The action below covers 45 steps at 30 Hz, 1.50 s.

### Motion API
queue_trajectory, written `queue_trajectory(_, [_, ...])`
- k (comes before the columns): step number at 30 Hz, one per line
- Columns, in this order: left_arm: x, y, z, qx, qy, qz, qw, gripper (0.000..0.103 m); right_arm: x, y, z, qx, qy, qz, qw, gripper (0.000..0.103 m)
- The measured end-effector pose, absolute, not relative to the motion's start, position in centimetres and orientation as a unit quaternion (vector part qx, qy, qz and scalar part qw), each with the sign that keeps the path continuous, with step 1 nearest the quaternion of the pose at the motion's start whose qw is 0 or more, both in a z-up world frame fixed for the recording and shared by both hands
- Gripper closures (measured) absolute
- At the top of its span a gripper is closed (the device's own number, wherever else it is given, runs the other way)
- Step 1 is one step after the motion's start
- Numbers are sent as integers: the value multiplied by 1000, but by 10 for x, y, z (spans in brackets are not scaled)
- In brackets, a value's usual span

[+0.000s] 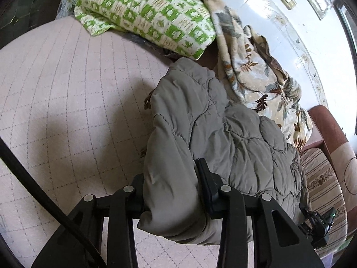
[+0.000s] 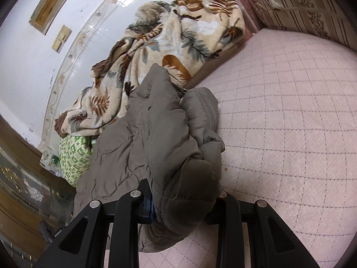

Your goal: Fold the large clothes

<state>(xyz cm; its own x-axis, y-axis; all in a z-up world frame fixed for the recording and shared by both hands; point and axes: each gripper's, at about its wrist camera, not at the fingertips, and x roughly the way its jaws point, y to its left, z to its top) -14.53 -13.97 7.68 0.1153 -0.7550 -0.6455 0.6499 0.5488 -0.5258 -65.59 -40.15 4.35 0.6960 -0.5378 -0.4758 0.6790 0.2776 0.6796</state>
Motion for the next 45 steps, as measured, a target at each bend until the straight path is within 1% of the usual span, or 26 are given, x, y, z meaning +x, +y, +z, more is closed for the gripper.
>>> queue_trajectory(7, [-157, -123, 94, -53, 461, -483, 743, 68, -666, -381, 59, 452, 81, -372, 807, 71])
queue_trajectory(17, [-188, -74, 97, -56, 465, -482, 740, 68, -691, -333, 63, 442, 89, -368, 814, 71])
queue_trajectory(24, [-213, -38, 92, -49, 469, -484, 738, 68, -716, -299, 44, 453, 95, -370, 806, 71])
queue_trajectory(31, [-224, -20, 79, -35, 477, -474, 739, 68, -727, -283, 27, 460, 114, -384, 792, 71])
queue_trajectory(34, [-220, -22, 68, -30, 491, -459, 740, 65, -728, -286, 13, 467, 131, -397, 779, 71])
queue_trajectory(36, [-217, -24, 59, -21, 502, -443, 742, 60, -727, -290, 2, 476, 145, -405, 767, 71])
queue_trajectory(37, [-216, -26, 56, -20, 508, -438, 742, 59, -727, -293, -3, 482, 150, -407, 761, 70])
queue_trajectory(38, [-215, -27, 52, -18, 513, -431, 742, 55, -728, -295, -9, 492, 153, -407, 754, 68])
queue_trajectory(40, [-213, -28, 50, -16, 518, -421, 744, 49, -732, -297, -16, 505, 153, -404, 747, 59])
queue_trajectory(41, [-212, -26, 49, -18, 520, -416, 745, 43, -734, -299, -18, 512, 152, -402, 744, 56])
queue_trajectory(42, [-209, -24, 48, -24, 526, -408, 745, 36, -739, -300, -21, 529, 145, -397, 736, 48])
queue_trajectory(43, [-205, -20, 46, -36, 531, -405, 743, 35, -743, -301, -24, 543, 142, -392, 729, 41])
queue_trajectory(45, [-198, -11, 43, -69, 544, -402, 734, 34, -755, -302, -26, 570, 132, -384, 714, 38])
